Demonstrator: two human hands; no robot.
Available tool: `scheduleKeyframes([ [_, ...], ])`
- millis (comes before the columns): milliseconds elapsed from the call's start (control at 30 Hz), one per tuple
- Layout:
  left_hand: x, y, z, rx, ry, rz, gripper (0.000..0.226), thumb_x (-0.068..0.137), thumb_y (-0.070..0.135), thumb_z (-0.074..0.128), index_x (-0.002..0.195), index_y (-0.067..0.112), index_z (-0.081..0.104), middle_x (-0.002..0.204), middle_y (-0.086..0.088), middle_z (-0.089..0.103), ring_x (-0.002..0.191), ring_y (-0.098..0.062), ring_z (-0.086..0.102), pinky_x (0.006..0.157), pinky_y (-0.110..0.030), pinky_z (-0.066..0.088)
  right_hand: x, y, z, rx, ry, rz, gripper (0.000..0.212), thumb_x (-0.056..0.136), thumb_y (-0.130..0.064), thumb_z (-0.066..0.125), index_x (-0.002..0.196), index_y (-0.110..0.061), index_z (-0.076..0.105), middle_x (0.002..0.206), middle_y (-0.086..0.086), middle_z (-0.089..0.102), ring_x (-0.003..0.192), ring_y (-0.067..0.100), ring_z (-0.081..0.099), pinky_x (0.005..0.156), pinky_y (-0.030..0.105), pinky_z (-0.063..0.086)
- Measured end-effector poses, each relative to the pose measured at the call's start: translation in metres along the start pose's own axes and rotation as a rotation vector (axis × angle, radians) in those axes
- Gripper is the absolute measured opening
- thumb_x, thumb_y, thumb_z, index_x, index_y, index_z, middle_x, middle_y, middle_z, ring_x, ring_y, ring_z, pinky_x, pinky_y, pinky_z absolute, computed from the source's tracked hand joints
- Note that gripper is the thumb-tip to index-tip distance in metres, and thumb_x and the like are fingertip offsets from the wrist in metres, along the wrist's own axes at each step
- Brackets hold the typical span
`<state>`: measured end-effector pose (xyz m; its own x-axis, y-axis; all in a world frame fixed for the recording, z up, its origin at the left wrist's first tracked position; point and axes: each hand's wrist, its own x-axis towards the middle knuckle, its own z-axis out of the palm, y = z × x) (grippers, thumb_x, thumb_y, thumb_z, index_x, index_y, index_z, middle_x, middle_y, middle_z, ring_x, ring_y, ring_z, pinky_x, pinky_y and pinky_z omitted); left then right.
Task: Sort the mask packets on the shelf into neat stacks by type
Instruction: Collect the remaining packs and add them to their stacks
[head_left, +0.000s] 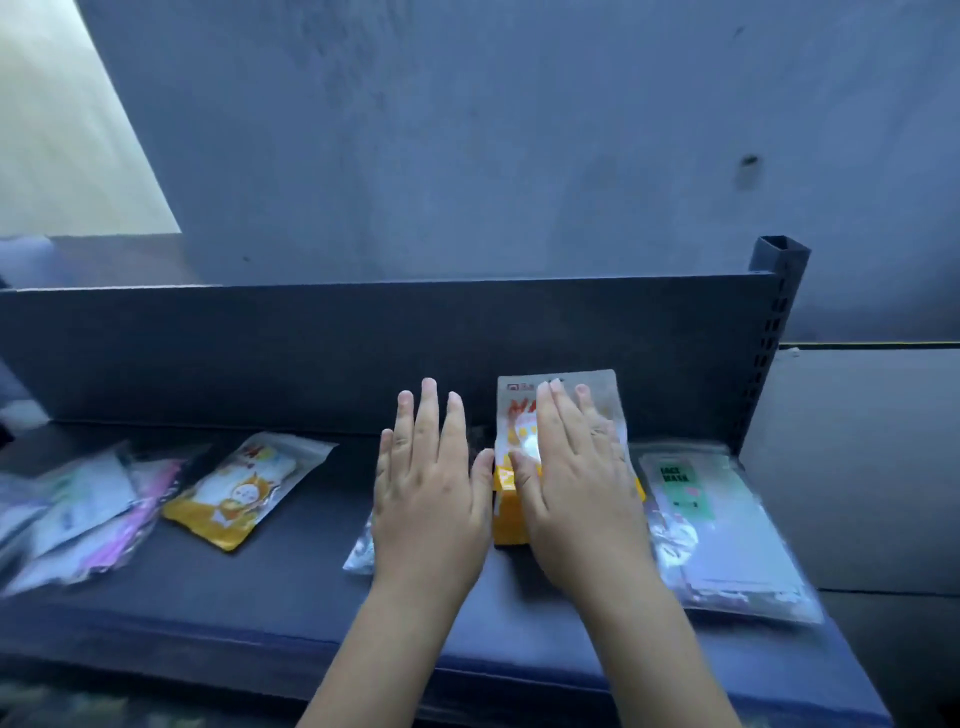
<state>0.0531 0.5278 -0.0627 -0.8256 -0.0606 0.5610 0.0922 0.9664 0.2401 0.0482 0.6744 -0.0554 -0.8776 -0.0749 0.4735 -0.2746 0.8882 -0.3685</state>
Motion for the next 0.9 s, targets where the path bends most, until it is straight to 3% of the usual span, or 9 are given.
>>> scheduleKeyframes([
  [300,0.004,-0.130,-0.043,0.043,-0.051,-0.083,0.072,0.102,0.054,0.017,0.164,0.018,0.023,0.174,-0.002,0.013,0.161,-0.021,0.001,0.129,-0.045,0.012,0.013,-0.108,0.061,0.045,-0.105,-0.090,0.076,0.100,-0.056,0.007,0.166,-0.019,0.014,0.174,-0.004,0.010,0.161,0.017,-0.003,0.130,0.042,0.008],
  [467,-0.003,-0.204,-0.062,0.108,-0.131,-0.107,0.072,0.102,0.054,0.015,0.164,0.018,0.023,0.173,0.000,0.016,0.161,-0.020,0.004,0.127,-0.040,0.005,0.013,-0.165,0.099,0.108,-0.101,-0.095,0.074,0.101,-0.054,0.013,0.165,-0.017,0.021,0.173,-0.003,0.016,0.161,0.018,0.002,0.128,0.042,0.009],
  [700,-0.011,-0.285,-0.080,0.155,-0.225,-0.129,0.083,0.095,0.061,0.006,0.163,0.017,0.024,0.172,-0.001,0.020,0.160,-0.020,0.006,0.130,-0.042,0.010,0.008,-0.237,0.149,0.166,-0.206,-0.098,0.083,0.095,-0.063,0.000,0.166,-0.022,0.014,0.174,-0.007,0.009,0.160,0.014,-0.005,0.128,0.039,0.002],
  [900,-0.013,-0.322,-0.078,0.127,-0.293,-0.196,0.073,0.103,0.061,0.017,0.164,0.022,0.019,0.174,0.004,0.012,0.160,-0.014,-0.002,0.129,-0.037,0.001,0.022,-0.263,0.170,0.225,-0.316,-0.084,0.067,0.108,-0.053,0.026,0.166,-0.022,0.012,0.174,-0.008,0.004,0.160,0.011,-0.008,0.128,0.036,0.000],
])
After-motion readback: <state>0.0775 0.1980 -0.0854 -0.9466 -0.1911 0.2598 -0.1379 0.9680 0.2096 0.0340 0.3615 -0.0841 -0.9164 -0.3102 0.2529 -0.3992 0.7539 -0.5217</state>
